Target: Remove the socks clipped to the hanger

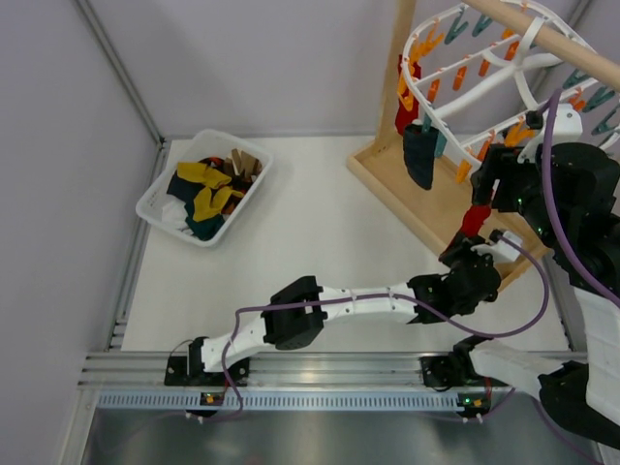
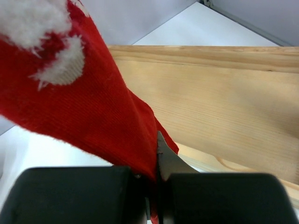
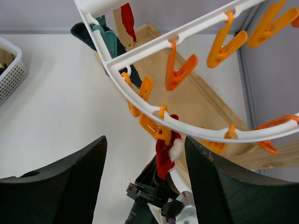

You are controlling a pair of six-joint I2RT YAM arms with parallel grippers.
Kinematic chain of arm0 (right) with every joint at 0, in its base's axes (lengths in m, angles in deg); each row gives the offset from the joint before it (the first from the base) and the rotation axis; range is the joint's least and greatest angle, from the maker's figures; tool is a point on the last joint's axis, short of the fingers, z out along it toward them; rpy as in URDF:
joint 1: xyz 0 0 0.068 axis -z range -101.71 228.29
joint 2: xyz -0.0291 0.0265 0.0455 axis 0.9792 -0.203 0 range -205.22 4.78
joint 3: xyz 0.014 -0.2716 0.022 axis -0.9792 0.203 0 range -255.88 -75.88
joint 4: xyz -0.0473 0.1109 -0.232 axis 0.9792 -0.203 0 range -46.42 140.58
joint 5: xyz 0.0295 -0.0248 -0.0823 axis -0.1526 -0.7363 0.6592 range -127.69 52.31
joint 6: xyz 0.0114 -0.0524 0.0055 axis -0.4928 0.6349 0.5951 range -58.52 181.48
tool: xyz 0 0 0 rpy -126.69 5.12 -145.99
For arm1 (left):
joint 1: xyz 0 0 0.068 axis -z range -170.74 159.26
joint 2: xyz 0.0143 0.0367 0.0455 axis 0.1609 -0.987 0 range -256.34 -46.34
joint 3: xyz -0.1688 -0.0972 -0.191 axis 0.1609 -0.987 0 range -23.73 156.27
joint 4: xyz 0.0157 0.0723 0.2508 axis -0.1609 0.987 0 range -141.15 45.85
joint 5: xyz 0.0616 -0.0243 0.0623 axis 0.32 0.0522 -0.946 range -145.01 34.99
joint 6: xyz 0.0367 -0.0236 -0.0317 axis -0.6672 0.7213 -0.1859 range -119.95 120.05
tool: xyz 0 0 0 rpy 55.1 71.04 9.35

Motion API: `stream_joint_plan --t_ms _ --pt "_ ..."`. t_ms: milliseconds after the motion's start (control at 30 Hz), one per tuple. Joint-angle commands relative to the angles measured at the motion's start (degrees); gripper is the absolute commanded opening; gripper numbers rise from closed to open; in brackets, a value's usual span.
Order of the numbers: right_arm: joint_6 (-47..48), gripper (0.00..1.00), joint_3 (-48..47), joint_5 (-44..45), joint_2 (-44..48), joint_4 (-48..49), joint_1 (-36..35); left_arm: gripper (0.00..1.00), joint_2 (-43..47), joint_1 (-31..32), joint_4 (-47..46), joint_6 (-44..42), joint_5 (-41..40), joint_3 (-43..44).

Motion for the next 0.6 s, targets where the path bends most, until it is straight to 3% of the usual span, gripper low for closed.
stream_joint_plan --t_ms 0,233,567 --pt "0.58 0.65 0.21 2.63 1.2 -1.97 -1.52 0.0 -0.05 0.15 -0.69 -0.92 -0.55 2.54" --pt "-0.13 0.6 2.5 3.67 2.88 -3.29 -2.76 0.0 -0.14 0.06 -0.78 -1.19 0.07 2.45" --pt "0.75 0.62 8.19 6.05 3.67 -1.19 -3.11 0.0 0.3 0.15 -0.69 -0.31 0.86 2.01"
